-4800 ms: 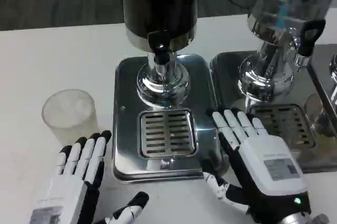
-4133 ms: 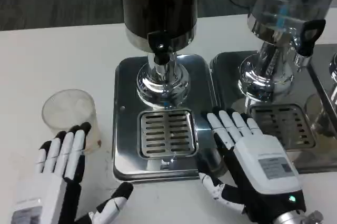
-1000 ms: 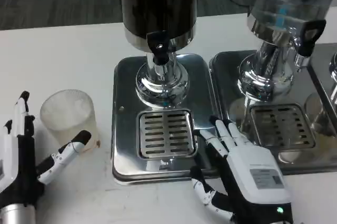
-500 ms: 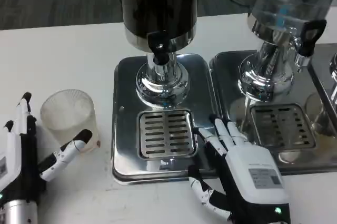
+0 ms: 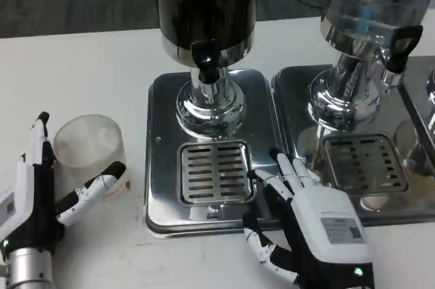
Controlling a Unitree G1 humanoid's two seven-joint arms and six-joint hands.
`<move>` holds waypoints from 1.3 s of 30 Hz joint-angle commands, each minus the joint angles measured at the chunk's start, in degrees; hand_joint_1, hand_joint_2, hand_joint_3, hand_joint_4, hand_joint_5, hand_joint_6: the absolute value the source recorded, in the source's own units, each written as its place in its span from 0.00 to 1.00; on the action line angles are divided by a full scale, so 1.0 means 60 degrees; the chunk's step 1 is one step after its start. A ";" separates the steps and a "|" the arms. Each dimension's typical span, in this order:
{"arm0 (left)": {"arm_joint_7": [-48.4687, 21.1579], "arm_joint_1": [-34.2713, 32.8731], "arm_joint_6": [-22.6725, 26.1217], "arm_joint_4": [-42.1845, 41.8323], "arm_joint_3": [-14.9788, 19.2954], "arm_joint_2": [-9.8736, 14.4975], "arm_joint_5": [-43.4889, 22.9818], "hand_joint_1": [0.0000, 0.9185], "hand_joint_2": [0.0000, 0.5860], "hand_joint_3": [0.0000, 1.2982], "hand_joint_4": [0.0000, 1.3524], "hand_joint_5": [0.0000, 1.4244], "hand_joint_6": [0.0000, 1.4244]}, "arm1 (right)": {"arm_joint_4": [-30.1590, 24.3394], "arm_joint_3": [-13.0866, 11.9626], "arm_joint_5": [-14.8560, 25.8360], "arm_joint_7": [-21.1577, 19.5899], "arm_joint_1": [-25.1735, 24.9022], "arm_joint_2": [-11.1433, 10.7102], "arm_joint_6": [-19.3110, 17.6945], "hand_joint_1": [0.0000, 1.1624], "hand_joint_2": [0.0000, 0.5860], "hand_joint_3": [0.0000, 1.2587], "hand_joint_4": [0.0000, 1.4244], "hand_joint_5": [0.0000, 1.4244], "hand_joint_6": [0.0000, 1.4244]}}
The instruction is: Grasp the cup under the faucet to collect the drink, then remove the cup.
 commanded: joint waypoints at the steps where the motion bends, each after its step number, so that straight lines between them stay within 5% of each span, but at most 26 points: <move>1: 0.0105 -0.0119 -0.0284 0.0161 -0.0085 -0.0104 -0.0037 0.21 0.04 0.00 0.01 0.20 0.09 | 0.0038 0.0000 0.0101 0.0103 -0.0077 -0.0178 -0.0102 0.36 0.76 0.22 0.01 0.02 0.15; 11: 0.0308 -0.0330 -0.0562 0.0565 -0.0060 -0.0241 -0.0077 0.30 0.07 0.06 0.10 0.28 0.19 | -0.0153 -0.0071 0.0222 0.0137 -0.0011 -0.0210 0.0029 0.36 0.74 0.27 0.01 0.03 0.18; 23: 0.0927 -0.0321 -0.0856 0.0760 -0.0119 -0.0369 0.0008 0.42 0.14 0.19 0.32 0.50 0.55 | -0.0208 -0.0124 0.0346 0.0279 -0.0137 -0.0300 -0.0001 0.35 0.74 0.27 0.02 0.04 0.20; 39: 0.2030 -0.0171 -0.0935 0.0719 -0.0354 -0.0324 0.0239 0.45 0.19 0.30 0.43 0.60 0.75 | -0.0294 -0.0053 0.0394 0.0419 -0.0151 -0.0382 -0.0008 0.35 0.74 0.27 0.02 0.05 0.21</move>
